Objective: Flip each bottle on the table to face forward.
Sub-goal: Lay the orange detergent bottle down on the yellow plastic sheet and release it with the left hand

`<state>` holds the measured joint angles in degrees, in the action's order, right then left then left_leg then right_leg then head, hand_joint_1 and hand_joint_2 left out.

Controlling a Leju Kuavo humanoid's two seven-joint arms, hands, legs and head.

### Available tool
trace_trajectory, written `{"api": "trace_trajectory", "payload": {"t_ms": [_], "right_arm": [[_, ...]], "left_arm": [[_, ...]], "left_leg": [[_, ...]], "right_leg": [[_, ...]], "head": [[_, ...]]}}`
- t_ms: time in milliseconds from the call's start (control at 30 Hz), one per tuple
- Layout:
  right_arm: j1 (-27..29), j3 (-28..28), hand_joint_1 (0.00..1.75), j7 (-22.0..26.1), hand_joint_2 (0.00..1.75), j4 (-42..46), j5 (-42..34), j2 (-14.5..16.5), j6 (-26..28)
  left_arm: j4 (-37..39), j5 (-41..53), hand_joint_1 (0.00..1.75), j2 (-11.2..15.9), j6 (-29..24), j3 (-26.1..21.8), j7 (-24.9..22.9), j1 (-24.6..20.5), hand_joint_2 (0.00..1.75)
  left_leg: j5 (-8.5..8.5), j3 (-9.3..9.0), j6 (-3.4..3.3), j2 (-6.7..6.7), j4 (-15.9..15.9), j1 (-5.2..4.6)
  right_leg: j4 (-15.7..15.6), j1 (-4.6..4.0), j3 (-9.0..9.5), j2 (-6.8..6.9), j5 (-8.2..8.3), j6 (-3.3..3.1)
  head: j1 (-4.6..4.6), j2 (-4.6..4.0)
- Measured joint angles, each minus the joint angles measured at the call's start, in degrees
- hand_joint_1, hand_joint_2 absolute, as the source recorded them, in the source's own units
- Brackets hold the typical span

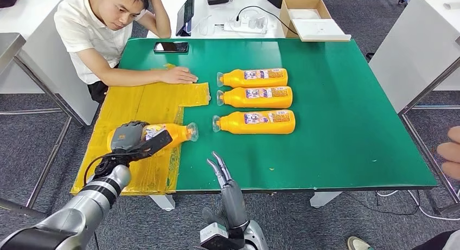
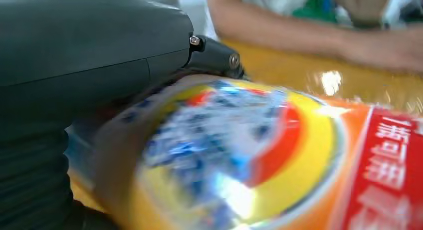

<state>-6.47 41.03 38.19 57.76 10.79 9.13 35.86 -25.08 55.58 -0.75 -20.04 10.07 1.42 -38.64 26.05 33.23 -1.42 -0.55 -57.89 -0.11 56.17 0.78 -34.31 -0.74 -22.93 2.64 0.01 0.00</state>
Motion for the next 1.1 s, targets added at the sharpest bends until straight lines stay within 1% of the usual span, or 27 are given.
{"api": "trace_trajectory", "payload": {"t_ms": [133, 233, 333, 400, 500, 600, 667, 700, 800, 833, 867, 1000, 1100], "right_arm": [[-0.1, 0.0, 0.00, 0.0, 0.00, -0.3, -0.2, 0.1, -0.3], [-0.2, 0.0, 0.00, 0.0, 0.00, -0.3, -0.5, 0.1, -0.7], [-0.2, 0.0, 0.00, 0.0, 0.00, -0.3, -0.6, 0.1, -0.9], [-0.3, 0.1, 0.00, 0.0, 0.00, -0.3, -0.7, 0.1, -1.0], [-0.3, 0.2, 0.00, 0.0, 0.00, -0.3, -0.8, 0.1, -0.9], [-0.3, 0.3, 0.00, 0.0, 0.00, -0.3, -0.8, 0.1, -0.8], [-0.3, 0.4, 0.00, 0.0, 0.00, -0.3, -0.8, 0.1, -0.6], [-0.3, 0.4, 0.00, 0.0, 0.00, -0.3, -0.8, 0.0, -0.4], [-0.2, 0.6, 0.00, 0.0, 0.00, -0.3, -0.2, -0.3, 0.3], [-0.1, 0.8, 0.00, 0.0, 0.00, -0.3, 0.1, -0.4, 0.4], [0.0, 0.8, 0.00, 0.0, 0.00, -0.3, 0.4, -0.5, 0.4], [0.8, 0.0, 0.00, 0.0, 1.75, 0.7, 4.1, -0.8, 0.5], [2.1, -2.6, 0.00, 0.0, 1.75, 2.3, 8.6, -0.7, 0.5]], "left_arm": [[0.7, -3.8, 0.00, 0.1, 7.0, -0.3, 5.7, -0.8, 1.75], [0.7, -9.4, 0.00, 0.2, 14.3, -1.5, 12.3, -1.1, 1.75], [0.0, -13.4, 0.00, 0.4, 21.2, -2.5, 17.0, -1.1, 1.75], [-0.8, -15.5, 0.00, 0.6, 24.1, -2.8, 19.5, -0.6, 1.75], [-2.5, -18.8, 0.00, 0.7, 25.9, -3.3, 22.7, 0.9, 1.75], [-4.2, -20.8, 0.00, 0.6, 25.2, -3.9, 24.5, 2.4, 1.75], [-6.3, -23.0, 0.00, 0.3, 22.5, -4.3, 26.3, 4.1, 1.75], [-8.0, -24.6, 0.00, -0.1, 19.9, -4.6, 27.5, 5.4, 1.75], [-15.6, -31.9, 0.00, -2.5, 9.1, -5.8, 31.6, 10.2, 1.75], [-18.2, -34.1, 0.00, -3.4, 6.2, -6.2, 32.6, 11.6, 1.75], [-20.7, -35.9, 0.00, -4.2, 4.5, -6.6, 33.2, 12.8, 1.75], [-31.8, -45.1, 0.00, -7.2, -1.2, -6.8, 36.0, 18.2, 1.75], [-41.3, -50.9, 0.00, -8.8, -6.1, -6.6, 36.7, 22.2, 1.75]], "left_leg": [[-0.01, -0.07, 0.01, -0.06, 0.0, 0.00], [-0.01, -0.19, 0.01, -0.20, 0.0, 0.00], [-0.01, -0.28, 0.01, -0.26, 0.0, 0.00], [-0.01, -0.30, 0.01, -0.26, 0.0, -0.01], [-0.03, -0.33, 0.00, -0.23, 0.0, -0.02], [-0.04, -0.33, 0.00, -0.23, 0.0, -0.02], [-0.04, -0.31, 0.00, -0.16, 0.0, -0.02], [-0.04, -0.29, 0.01, -0.11, 0.0, -0.02], [-0.04, -0.11, 0.00, -0.08, 0.0, -0.02], [-0.03, -0.05, 0.00, -0.10, 0.0, -0.02], [-0.03, -0.01, 0.00, -0.11, 0.0, -0.02], [-0.01, 0.09, -0.01, -0.04, 0.0, -0.05], [0.01, 0.14, -0.01, -0.07, 0.0, -0.05]], "right_leg": [[0.0, 0.00, 0.09, 0.04, -0.02, -0.01], [0.0, 0.01, 0.26, 0.13, -0.05, -0.02], [0.0, 0.01, 0.38, 0.14, -0.06, -0.03], [0.0, 0.01, 0.40, 0.13, -0.06, -0.02], [0.0, 0.01, 0.40, 0.13, -0.04, -0.02], [0.0, 0.01, 0.39, 0.13, -0.04, -0.02], [0.0, 0.01, 0.33, 0.11, -0.04, -0.01], [0.0, 0.01, 0.27, 0.10, -0.04, -0.01], [0.0, 0.00, 0.10, 0.10, -0.04, -0.01], [0.0, 0.01, 0.07, 0.11, -0.04, -0.01], [0.0, 0.01, 0.05, 0.11, -0.04, -0.01], [0.0, 0.02, -0.07, 0.10, -0.04, -0.01], [0.0, 0.01, -0.12, 0.10, -0.04, -0.01]], "head": [[0.00, -0.01], [0.01, -0.01], [0.01, -0.01], [0.01, -0.02], [0.01, -0.02], [0.01, 0.00], [0.01, 0.00], [0.00, 0.00], [0.00, -0.01], [0.00, -0.01], [0.01, -0.01], [0.02, 0.00], [0.01, 0.00]]}}
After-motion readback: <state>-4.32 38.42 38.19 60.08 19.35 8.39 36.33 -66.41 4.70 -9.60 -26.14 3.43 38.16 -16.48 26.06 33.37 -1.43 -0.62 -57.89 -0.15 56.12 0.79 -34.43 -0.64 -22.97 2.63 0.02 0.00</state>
